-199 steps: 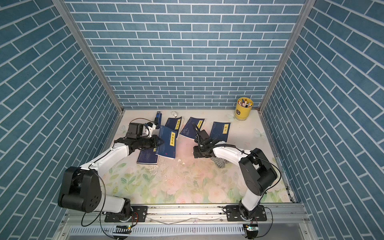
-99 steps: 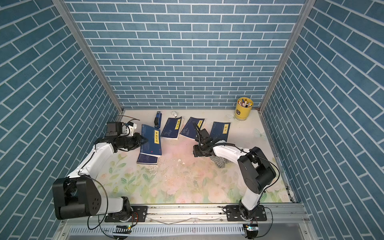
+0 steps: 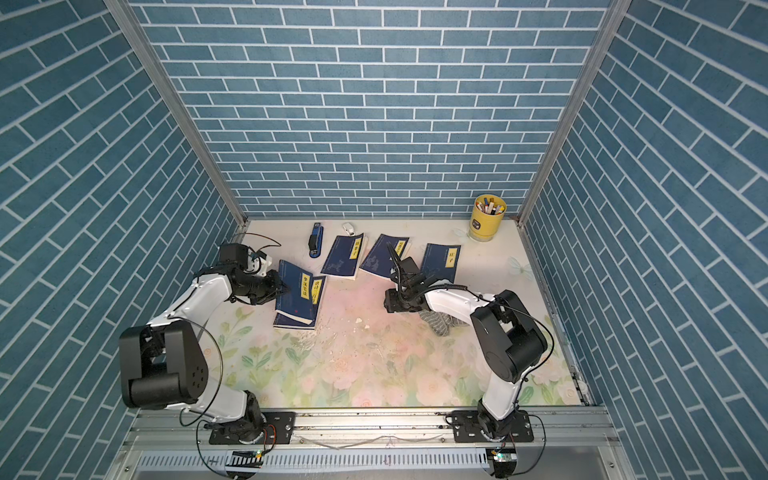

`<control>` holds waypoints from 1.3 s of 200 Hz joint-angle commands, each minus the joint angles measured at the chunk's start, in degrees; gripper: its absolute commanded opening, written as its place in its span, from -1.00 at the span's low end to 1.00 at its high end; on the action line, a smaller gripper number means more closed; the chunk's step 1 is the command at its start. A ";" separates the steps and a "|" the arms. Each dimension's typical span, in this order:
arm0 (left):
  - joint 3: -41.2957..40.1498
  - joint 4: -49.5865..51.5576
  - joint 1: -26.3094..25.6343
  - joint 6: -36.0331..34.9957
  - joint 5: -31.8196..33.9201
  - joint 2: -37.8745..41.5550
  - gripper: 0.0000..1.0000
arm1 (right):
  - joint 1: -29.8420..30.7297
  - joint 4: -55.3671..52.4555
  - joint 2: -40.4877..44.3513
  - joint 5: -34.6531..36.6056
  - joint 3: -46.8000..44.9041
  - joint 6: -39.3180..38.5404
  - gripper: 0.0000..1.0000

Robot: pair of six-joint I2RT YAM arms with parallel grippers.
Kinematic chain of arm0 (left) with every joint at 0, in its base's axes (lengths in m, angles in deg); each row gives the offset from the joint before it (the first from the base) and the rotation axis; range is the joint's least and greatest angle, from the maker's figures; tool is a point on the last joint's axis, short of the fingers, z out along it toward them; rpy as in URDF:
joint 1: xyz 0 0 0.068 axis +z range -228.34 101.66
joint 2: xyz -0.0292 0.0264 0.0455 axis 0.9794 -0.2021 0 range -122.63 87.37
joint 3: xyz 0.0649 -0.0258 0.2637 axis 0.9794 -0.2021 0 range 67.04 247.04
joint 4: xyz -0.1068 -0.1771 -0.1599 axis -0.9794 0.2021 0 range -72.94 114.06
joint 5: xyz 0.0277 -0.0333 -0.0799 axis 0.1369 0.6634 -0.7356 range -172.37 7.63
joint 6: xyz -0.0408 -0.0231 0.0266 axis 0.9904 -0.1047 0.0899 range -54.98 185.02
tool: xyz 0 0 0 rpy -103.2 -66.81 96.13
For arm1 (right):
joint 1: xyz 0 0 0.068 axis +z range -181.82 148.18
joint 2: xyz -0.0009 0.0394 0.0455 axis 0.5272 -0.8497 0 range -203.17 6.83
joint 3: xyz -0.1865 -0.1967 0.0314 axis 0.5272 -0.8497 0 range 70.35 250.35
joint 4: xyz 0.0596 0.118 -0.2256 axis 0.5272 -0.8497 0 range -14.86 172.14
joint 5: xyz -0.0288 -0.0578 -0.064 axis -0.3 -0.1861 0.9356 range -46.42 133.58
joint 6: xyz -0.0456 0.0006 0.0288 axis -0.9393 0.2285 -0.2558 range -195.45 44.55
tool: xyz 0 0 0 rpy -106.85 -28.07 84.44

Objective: Wipe the cover of the book
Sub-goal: Place the book on the book.

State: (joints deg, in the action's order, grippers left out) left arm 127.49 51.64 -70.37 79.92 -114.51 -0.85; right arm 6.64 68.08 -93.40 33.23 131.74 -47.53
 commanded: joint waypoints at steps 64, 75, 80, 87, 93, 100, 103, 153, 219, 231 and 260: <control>0.40 1.28 -0.36 -3.99 1.54 -4.19 -1.00 | -0.93 1.41 -0.86 -1.34 0.03 -3.66 0.07; 0.18 1.27 -0.63 -4.15 2.32 -4.85 -1.00 | -1.04 1.33 -0.78 -1.35 0.00 -3.75 0.07; 0.12 1.40 -0.82 -4.25 2.80 -5.10 -1.00 | -0.99 1.36 -0.69 -1.34 -0.10 -3.75 0.07; 0.05 1.60 -1.20 -4.51 3.81 -5.56 -1.00 | -1.15 1.39 -0.57 -1.19 -0.25 -3.84 0.07; 0.16 1.82 -1.63 -4.68 4.87 -5.87 -1.00 | -1.17 1.40 -0.35 -1.18 -0.33 -3.84 0.07; 0.31 2.16 -2.16 -4.94 6.38 -6.26 -1.00 | -1.15 1.41 -0.24 -1.12 -0.55 -3.84 0.08; 0.42 2.29 -2.36 -5.08 6.87 -6.40 -1.00 | -1.12 1.36 -0.19 -1.10 -0.56 -3.84 0.07; 2.95 4.65 -5.41 -7.06 11.72 -9.96 -1.00 | -1.28 1.39 0.12 -1.17 -0.65 -4.08 0.08; 5.04 5.07 -5.60 -8.08 14.39 -7.64 -1.00 | -1.28 1.59 -0.47 -2.02 -0.12 -4.10 0.08; 5.77 5.32 -5.59 -8.85 14.04 -7.49 -1.00 | -1.28 1.62 -0.99 -2.47 0.33 -4.08 0.08; 5.99 6.06 -5.59 -10.12 11.88 -9.08 -0.90 | -1.28 1.20 -1.64 -2.81 1.19 -4.02 0.08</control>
State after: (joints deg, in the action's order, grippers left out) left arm 132.80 55.80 -75.92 72.07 -103.02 -9.57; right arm 5.61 69.35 -93.68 31.37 131.59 -50.02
